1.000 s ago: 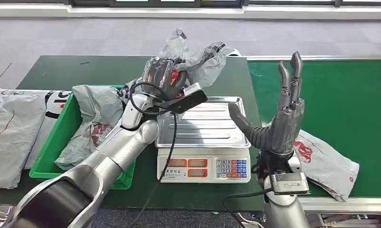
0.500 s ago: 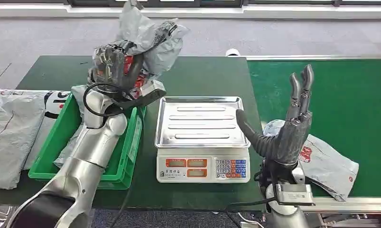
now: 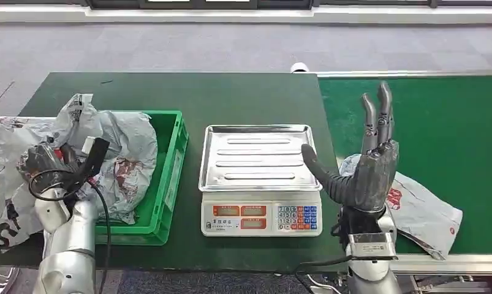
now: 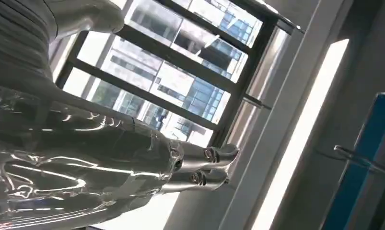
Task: Moved the parcel from conveyor to table for the left to box.
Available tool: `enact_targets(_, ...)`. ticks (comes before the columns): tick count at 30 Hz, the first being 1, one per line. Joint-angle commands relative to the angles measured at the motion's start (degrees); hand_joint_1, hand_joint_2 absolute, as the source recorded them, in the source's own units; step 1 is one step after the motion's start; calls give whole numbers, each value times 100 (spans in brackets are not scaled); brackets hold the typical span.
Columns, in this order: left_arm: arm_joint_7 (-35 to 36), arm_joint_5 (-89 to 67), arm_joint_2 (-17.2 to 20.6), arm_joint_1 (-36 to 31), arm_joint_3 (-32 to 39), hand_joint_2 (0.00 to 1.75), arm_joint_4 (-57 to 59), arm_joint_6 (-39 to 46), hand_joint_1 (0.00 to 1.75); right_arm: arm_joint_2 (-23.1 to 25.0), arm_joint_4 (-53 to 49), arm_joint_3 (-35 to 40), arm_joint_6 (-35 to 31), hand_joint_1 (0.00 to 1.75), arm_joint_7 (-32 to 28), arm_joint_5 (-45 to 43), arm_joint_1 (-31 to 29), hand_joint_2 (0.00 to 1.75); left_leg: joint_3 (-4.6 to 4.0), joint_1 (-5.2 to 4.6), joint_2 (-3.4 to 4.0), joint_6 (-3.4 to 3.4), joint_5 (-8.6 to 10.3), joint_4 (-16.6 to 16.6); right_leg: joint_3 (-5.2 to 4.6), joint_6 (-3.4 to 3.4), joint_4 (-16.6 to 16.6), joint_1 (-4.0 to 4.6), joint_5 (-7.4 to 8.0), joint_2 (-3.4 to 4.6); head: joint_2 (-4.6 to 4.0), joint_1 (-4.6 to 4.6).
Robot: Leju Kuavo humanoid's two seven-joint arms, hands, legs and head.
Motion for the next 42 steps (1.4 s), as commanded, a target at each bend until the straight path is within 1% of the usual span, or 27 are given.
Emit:
enact_targets(1,-1254,1557,-146,-350,971,175,1449,-15,175,7,381,-266,107,0,301,175,-187,175,27,1,-5,-7,15,-30,33,-4,-29,2,10,-22,-2,0)
enact_targets(3,-1254,1557,-146,-350,971,175,1449,-15,175,7,381,-266,107,0,301,175,-187,175,27,-21,-54,-1,10,-16,41,11,-4,-20,-25,-69,-2,-4)
enact_targets(4,-1254,1557,-146,-350,971,175,1449,-15,175,7,381,-266,107,0,301,175,-187,175,20,-12,-75,0,17,-17,40,9,-12,-10,-21,-98,-2,-2)
enact_targets(5,-1254,1557,-146,-350,971,175,1449,-15,175,7,381,-266,107,0,301,175,-187,175,11,-8,-72,8,17,-11,35,10,-14,-3,-22,-96,-2,0)
enact_targets(6,-1254,1557,-146,-350,971,175,1449,-15,159,7,381,-266,107,0,301,175,-187,175,26,-20,-79,6,23,-19,49,6,-7,-15,-23,-100,-2,-4)
enact_targets(7,-1762,2174,-227,-206,617,175,1447,-15,2,-1,565,-336,159,0,396,249,-214,175,19,-8,-62,-2,47,-48,44,0,-45,-3,8,-95,-2,-2)
enact_targets(8,-1923,2507,-350,-30,299,175,1230,-24,0,25,687,-392,238,0,496,302,-248,175,29,-15,-58,-6,29,-22,48,-3,-11,-14,-9,-83,-2,-4)
enact_targets(9,-1836,2865,-487,232,-152,0,884,-107,0,76,888,-498,339,0,574,353,-334,175,26,-12,-63,-7,36,-29,52,-6,-21,-10,-1,-92,-2,-4)
enact_targets(10,-1746,3330,-677,648,-791,0,340,-410,0,129,1273,-707,431,0,803,544,-487,175,40,-14,-74,-8,35,-26,63,-5,-16,-12,-8,-100,0,-2)
enact_targets(11,-1810,3782,-826,998,-1260,0,-149,-621,0,132,1577,-907,416,0,865,594,-579,175,38,-11,-68,-9,41,-35,60,-5,-28,-8,2,-97,-2,-4)
enact_targets(13,-1884,4665,-1008,1752,-2306,0,-1187,-868,0,21,2339,-1425,450,0,1064,806,-860,175,53,-12,-48,-4,44,-49,75,-1,-48,-10,12,-79,-2,-4)
enact_targets(16,-1828,5618,-996,2515,-3431,0,-2354,-1181,0,-287,3636,-2113,571,0,1479,1610,-1584,175,73,-19,-64,3,32,-29,103,7,-23,-19,-6,-88,-2,-2)
enact_targets(17,-1931,6136,-965,2861,-3782,0,-2838,-1454,0,-489,4428,-2368,681,0,1694,1985,-2112,175,61,-16,-49,10,35,-30,93,14,-34,-16,7,-75,-2,-2)
enact_targets(18,-1874,6190,-904,3055,-3989,0,-3080,-1380,0,-564,4955,-2589,721,0,1501,2061,-2477,175,67,-21,-49,12,26,-18,100,15,-19,-20,-2,-70,-2,-2)
enact_targets(21,-1858,6212,-860,3076,-3986,0,-3114,-1361,0,-554,5026,-2624,739,0,1467,2090,-2551,175,45,-22,-46,21,13,5,77,22,-6,-19,-3,-74,-2,-2)
enact_targets(22,-2131,6545,-857,3096,-3986,0,-3159,-1513,0,-625,5276,-2638,889,0,1847,2301,-2715,175,39,-25,-46,29,18,11,66,31,-6,-21,3,-74,0,-4)
enact_targets(23,-2314,6566,-888,3191,-4042,0,-3252,-1408,0,-811,5830,-2679,954,0,2066,2496,-3103,175,21,-21,-46,35,23,13,58,35,-12,-17,8,-77,-2,2)
enact_targets(25,-2482,6648,-894,3323,-4289,0,-3460,-1348,0,-1222,7188,-2719,920,0,2323,2955,-4123,175,8,-20,-26,36,28,0,43,44,-29,-15,25,-57,-2,0)
enact_targets(27,-2640,6889,-884,3311,-4460,0,-3557,-1362,0,-1521,7882,-2398,1260,0,2774,3586,-4750,175,-2,-29,15,34,13,26,12,42,4,-26,27,-11,-2,0)
enact_targets(28,-2632,6977,-868,3295,-4509,0,-3586,-1444,0,-1621,8059,-2197,1478,0,3005,3847,-4890,175,-10,-36,-2,34,13,30,2,43,13,-34,23,-22,-2,-2)
enact_targets(32,-2591,7093,-868,3240,-4591,0,-3709,-1475,0,-1897,8415,-1824,2206,0,3748,4548,-5074,175,-27,-26,-35,38,22,21,5,41,-8,-22,24,-61,-2,0)
enact_targets(34,-2644,7218,-872,3219,-4642,0,-3715,-1535,0,-1977,8483,-1808,2379,0,3887,4667,-5044,175,-24,-27,-28,33,17,19,4,39,-3,-23,21,-53,-2,-2)
enact_targets(37,-2646,7223,-874,3208,-4657,0,-3690,-1527,0,-1984,8487,-1819,2378,0,3903,4681,-5025,175,-25,-24,-53,31,24,14,8,37,-15,-20,19,-79,-2,-4)
enact_targets(38,-2655,7427,-919,3232,-4625,0,-3719,-1547,0,-2021,8593,-1751,2643,0,4161,4841,-5061,175,-29,-28,-61,34,22,16,6,42,-9,-23,16,-82,-2,-2)
enact_targets(40,-2666,7468,-923,3262,-4662,0,-3752,-1536,0,-2088,8645,-1719,2817,0,4246,4917,-5090,175,-29,-28,-45,33,17,16,2,42,-9,-24,17,-66,-2,-4)
enact_targets(41,-2743,7576,-890,3272,-4747,0,-3804,-1620,0,-2167,8678,-1684,3077,0,4381,5019,-5059,175,-24,-27,-36,31,18,12,3,40,-13,-22,18,-61,-2,-4)
enact_targets(42,-2763,7779,-861,3282,-4797,0,-3880,-1819,0,-2280,8736,-1667,3375,0,4543,5090,-5019,175,-33,-29,-48,36,19,21,-3,44,-3,-25,15,-70,-2,-4)
